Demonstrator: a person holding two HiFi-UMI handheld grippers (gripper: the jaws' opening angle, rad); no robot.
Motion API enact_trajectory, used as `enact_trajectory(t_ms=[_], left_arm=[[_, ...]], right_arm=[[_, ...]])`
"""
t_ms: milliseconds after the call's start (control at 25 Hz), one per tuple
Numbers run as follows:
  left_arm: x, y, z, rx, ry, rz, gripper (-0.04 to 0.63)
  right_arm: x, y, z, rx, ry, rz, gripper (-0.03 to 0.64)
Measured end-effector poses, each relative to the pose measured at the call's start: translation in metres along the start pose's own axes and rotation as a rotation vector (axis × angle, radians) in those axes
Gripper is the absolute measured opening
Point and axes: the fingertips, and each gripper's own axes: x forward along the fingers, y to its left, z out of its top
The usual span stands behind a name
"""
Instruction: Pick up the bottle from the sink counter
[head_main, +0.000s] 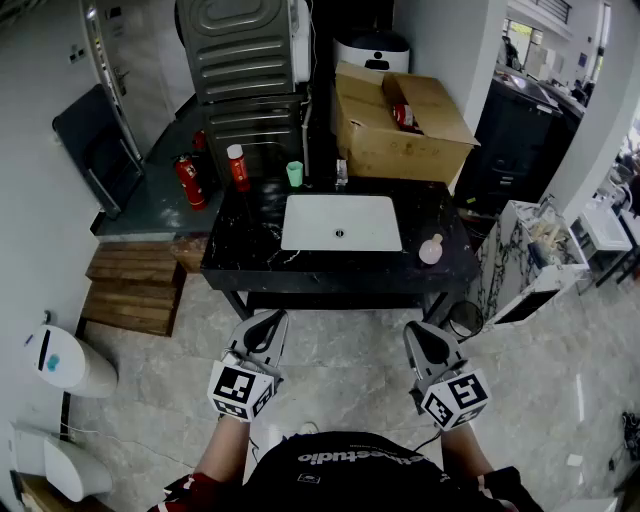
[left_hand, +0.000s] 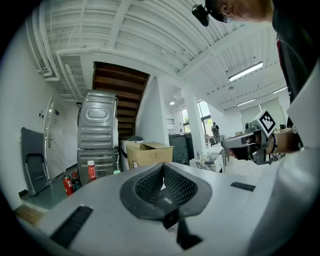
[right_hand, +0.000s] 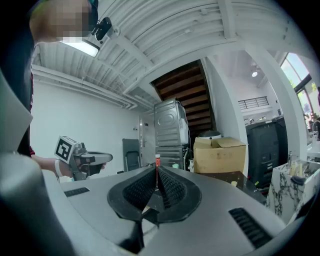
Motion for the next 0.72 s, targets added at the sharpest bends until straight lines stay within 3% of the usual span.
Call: enact_trajectory(t_ms=[440, 720], left_arm=[[-0.002, 0.014, 0.002, -0.027, -0.015, -0.002, 0.015], [-0.005, 0.028, -0.003, -0.055, -0.02, -0.009, 0.015]], right_arm=[[0.011, 0.007, 0.001, -0.003, 0.003, -0.006, 0.04], [0.02, 0.01, 0.001, -0.007, 0.0, -0.055, 0.04]])
